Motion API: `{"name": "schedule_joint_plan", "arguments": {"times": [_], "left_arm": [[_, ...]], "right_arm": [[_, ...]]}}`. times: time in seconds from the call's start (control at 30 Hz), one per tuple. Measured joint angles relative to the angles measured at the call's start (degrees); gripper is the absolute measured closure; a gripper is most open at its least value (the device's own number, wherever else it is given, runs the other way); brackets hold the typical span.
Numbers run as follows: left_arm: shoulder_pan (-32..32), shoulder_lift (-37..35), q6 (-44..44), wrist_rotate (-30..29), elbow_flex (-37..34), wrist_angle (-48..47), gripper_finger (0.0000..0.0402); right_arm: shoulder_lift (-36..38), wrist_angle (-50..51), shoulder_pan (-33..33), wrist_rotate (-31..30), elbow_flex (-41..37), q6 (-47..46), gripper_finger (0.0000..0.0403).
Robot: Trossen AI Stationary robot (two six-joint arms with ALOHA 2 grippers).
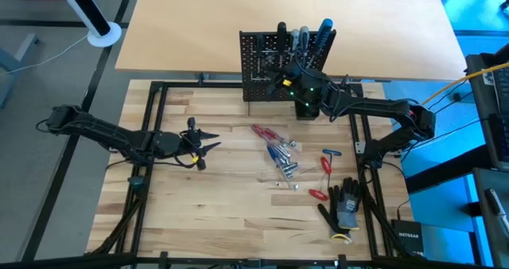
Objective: Hang tools onto peg board
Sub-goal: Hang the black safety glasses on the peg board
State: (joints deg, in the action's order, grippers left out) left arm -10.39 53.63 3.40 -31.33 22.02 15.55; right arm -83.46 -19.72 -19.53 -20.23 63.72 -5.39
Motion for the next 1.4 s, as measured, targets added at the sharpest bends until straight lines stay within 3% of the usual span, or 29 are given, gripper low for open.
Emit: {"name": "schedule_joint_plan", "arguments": {"times": [0.33,0.73,1.4], "left_arm": [[0.00,0.00,0.00,0.00,0.00,-0.15,0.0295],[0.00,0.00,0.00,0.00,0.00,0.05,0.0295],[0.00,-0.01,-0.02,0.00,0.00,0.12,0.0295]], "right_arm": [[-0.02,0.55,0.00,7.81,-0.07,1.14,0.0391],[-0.02,0.40,-0.07,3.81,-0.08,2.79,0.0391],[-1.53,1.60,-1.86,4.83,0.04,2.31,0.0391]]}}
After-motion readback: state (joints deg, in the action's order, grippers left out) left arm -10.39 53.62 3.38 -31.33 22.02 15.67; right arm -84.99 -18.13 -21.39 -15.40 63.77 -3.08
